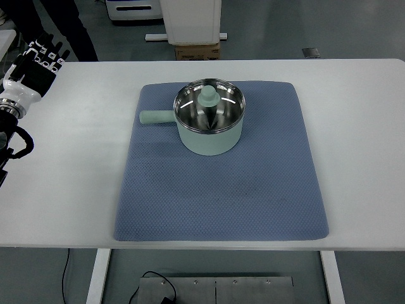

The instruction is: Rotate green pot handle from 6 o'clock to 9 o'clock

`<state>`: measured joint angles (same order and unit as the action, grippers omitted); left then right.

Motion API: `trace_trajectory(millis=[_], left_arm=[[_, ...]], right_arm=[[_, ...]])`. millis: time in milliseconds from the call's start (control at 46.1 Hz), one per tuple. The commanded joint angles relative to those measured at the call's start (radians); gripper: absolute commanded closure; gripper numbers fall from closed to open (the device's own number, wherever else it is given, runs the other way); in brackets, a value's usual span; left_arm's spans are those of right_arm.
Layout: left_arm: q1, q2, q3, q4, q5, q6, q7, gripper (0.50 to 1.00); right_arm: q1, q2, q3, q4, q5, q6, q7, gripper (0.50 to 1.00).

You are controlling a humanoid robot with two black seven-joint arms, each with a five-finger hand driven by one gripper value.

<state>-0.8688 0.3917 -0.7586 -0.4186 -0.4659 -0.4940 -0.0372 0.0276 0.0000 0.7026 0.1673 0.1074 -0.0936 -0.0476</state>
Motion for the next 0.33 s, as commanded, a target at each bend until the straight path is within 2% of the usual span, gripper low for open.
trace_trajectory(millis=[0, 303], left_arm=[[0.005, -0.005, -0.001, 0.000, -0.005, 0.002, -0.003, 0.500], [0.013, -0.016, -0.008, 0.000, -0.011, 0.003, -0.003, 0.500]], right_arm=[[0.000, 0.000, 0.000, 0.000, 0.000, 0.000, 0.000, 0.500], [0.003, 0.000, 0.002, 0.005, 0.003, 0.000, 0.000, 0.500]])
